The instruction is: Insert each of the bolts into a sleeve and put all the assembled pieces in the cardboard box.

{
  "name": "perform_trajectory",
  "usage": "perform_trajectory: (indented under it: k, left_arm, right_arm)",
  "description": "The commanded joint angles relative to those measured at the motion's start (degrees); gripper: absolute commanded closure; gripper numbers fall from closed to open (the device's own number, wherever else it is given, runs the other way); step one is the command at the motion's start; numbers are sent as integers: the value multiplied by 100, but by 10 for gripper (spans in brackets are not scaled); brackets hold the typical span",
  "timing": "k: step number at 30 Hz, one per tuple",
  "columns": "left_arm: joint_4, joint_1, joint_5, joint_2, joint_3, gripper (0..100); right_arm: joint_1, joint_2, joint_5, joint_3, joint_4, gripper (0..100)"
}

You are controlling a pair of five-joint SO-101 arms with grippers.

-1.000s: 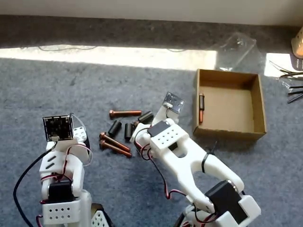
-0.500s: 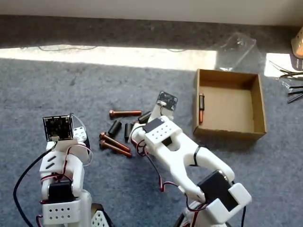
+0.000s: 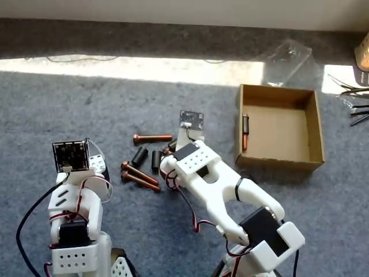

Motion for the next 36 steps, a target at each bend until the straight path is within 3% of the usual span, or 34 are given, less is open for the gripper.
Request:
perform_trajectory:
  k: [1,5,12,22,28,36]
  left_arm:
    - [44,-31,-53,4,-22,995]
    - [44,-31,-53,4,-22,995]
    - [44,-31,-53,4,-22,995]
    - [44,-31,-53,4,-22,995]
    - [44,-31,-53,4,-22,995]
    - [26,-31,-53,4,31,995]
  right_arm:
    - [-13,-31,1512,-224,637,971]
    - [-4,-22,2637,-435,945,971]
    - [-22,-22,3886,-585,1235,971]
    - [-57,-22,4088,-1262,1560,971]
    - [84,31,5064,-1851,1868,971]
    - [198,31,5090,-365,374,971]
